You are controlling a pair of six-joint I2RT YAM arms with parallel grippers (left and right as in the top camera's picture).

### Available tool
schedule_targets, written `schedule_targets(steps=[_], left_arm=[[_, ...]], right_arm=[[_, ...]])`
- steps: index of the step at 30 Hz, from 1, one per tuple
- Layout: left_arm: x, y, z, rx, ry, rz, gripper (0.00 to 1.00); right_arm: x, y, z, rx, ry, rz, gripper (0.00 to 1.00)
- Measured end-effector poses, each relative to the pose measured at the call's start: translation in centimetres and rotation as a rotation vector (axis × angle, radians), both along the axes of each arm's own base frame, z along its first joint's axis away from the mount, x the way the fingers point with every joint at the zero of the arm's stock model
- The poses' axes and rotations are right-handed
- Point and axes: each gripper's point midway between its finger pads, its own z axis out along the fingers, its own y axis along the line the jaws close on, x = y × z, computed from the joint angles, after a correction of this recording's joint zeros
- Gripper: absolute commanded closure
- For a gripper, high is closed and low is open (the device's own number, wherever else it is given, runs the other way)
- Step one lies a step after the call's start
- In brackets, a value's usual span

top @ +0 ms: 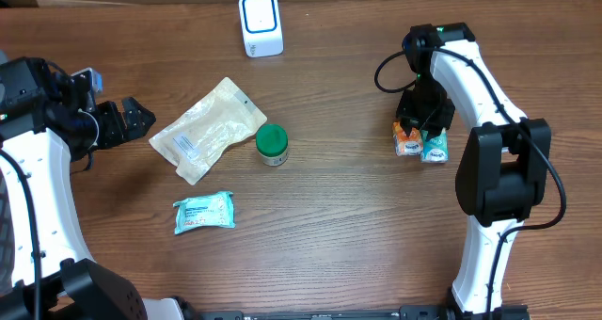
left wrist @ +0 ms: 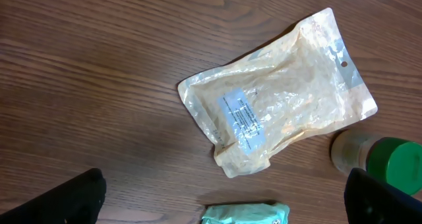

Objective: Scan the item barcode
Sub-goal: 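Move the right gripper left over the green-lidded jar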

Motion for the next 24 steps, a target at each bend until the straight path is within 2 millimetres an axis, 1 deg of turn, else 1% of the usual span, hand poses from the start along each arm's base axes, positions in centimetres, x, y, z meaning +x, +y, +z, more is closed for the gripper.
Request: schedule_targets(steps=[2,5,7,9,14,15,19,20,21,22,23,24], left_arm=[[0.0,0.0,0.0,0.0,0.0,0.0,0.01],[0.0,0.0,0.0,0.0,0.0,0.0,0.0],[0.0,0.0,0.0,0.0,0.0,0.0,0.0],[0.0,0.0,0.0,0.0,0.0,0.0,0.0],[0.0,0.0,0.0,0.0,0.0,0.0,0.0],[0.0,0.0,0.0,0.0,0.0,0.0,0.0],[0.0,0.0,0.0,0.0,0.0,0.0,0.0],[0.0,0.0,0.0,0.0,0.0,0.0,0.0],[0.0,0.0,0.0,0.0,0.0,0.0,0.0],[0.0,0.0,0.0,0.0,0.0,0.0,0.01],[0.0,0.0,0.0,0.0,0.0,0.0,0.0],[0.0,0.0,0.0,0.0,0.0,0.0,0.0]], right_arm=[[0.2,0.2,0.7,0.011,-0.005,-0.002,0.64],[1.5,1.0,2.5,0.055,-0.051,0.023,0.6],[2.9,2.3,3.9,0.116,-0.113,0.07,0.6],[3.8,3.7,4.6,0.166,-0.151,0.119,0.59],[4.1,8.8,5.0,0.279,-0.196,0.288,0.56],[4.3,10.3,5.0,0.3,-0.214,0.342,0.56],[4.3,14.7,5.2,0.35,-0.267,0.541,0.51],[4.2,16.1,5.2,0.364,-0.287,0.616,0.49],[4.1,16.9,5.3,0.372,-0.297,0.665,0.43],[4.1,18.1,5.4,0.381,-0.315,0.733,0.34],[3.9,19.4,5.4,0.391,-0.333,0.806,0.28],[3.7,20.3,5.5,0.399,-0.343,0.865,0.14]])
